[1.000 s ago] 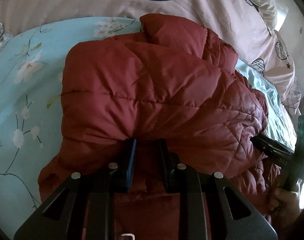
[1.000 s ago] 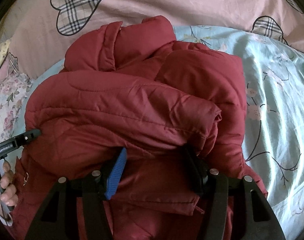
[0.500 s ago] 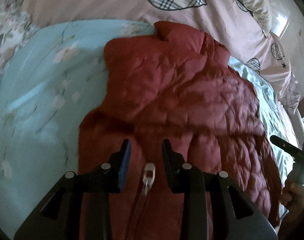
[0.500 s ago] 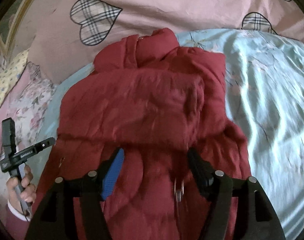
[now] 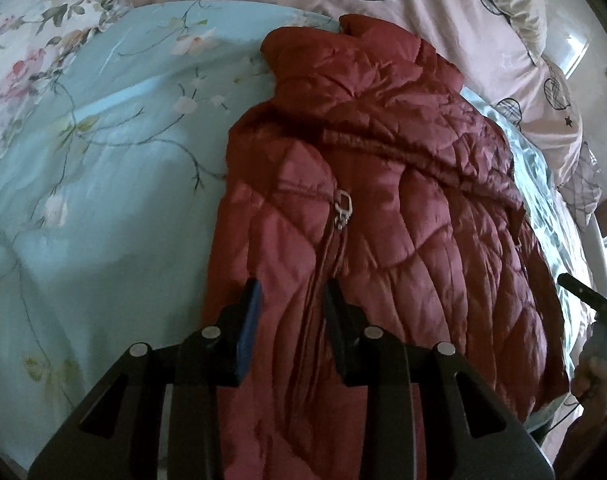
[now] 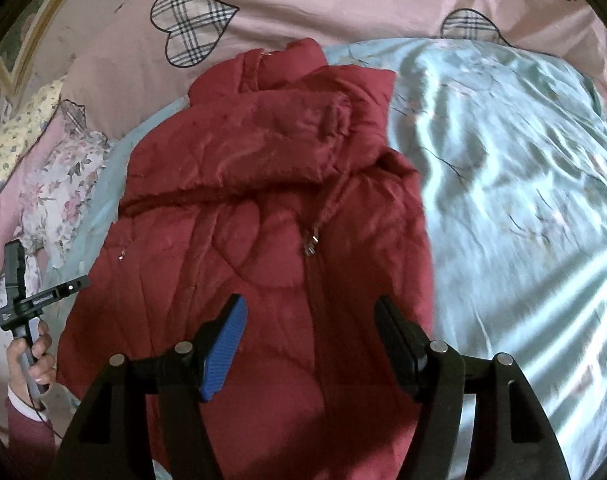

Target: Fold large clothes

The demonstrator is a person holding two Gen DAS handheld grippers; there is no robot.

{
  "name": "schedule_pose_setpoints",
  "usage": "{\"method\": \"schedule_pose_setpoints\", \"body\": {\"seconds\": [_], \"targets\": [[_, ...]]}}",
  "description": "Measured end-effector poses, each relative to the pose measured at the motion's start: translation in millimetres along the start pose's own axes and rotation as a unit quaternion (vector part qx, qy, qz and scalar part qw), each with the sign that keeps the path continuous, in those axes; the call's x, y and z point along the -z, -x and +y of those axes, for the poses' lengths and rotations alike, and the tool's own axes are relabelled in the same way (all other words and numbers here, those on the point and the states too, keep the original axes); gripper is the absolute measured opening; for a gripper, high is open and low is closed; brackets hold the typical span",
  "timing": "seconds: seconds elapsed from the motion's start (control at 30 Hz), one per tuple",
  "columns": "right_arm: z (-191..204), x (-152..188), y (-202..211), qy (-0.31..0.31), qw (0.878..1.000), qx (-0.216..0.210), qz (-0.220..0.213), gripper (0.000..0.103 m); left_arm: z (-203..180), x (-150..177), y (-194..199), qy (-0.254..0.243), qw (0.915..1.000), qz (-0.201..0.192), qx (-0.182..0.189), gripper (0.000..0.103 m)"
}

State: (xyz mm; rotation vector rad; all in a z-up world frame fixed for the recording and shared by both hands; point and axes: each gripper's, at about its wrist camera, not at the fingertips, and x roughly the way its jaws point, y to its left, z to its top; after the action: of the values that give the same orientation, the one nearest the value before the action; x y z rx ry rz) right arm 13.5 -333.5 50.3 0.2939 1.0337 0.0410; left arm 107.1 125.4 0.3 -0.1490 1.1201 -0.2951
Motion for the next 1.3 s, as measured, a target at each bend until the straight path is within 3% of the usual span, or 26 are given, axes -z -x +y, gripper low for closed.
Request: {"method": "schedule_pose_setpoints", "body": {"seconds": [0.47, 0.6, 0.73, 1.03, 1.3], "targets": [[-24, 50, 30, -0.035, 0.999, 0.013, -0.001, 0.072, -3, 41, 25, -0.006, 1.0, 0.002, -0.007, 0.039], [-18, 61, 31, -0.028, 0.999, 0.014, 0.007, 0.072, -1, 50, 33, -0.002, 1.0, 0.001, -0.007, 0.045], [-16, 69, 30, -0.029, 0.999, 0.016, 0.014, 0.072, 2, 57, 41, -0.003, 0.9999, -0.004, -0.009, 0.058], [-16, 89, 32, -0.033, 0.999, 0.011, 0.026, 0.072, 19, 74, 41, 0.013, 0.9997, 0.008, -0.019, 0.06], [-26, 102, 39, -0.045, 0.998, 0.014, 0.037, 0.072, 23, 91, 37, 0.013, 0.9995, 0.03, -0.001, 0.06]]}}
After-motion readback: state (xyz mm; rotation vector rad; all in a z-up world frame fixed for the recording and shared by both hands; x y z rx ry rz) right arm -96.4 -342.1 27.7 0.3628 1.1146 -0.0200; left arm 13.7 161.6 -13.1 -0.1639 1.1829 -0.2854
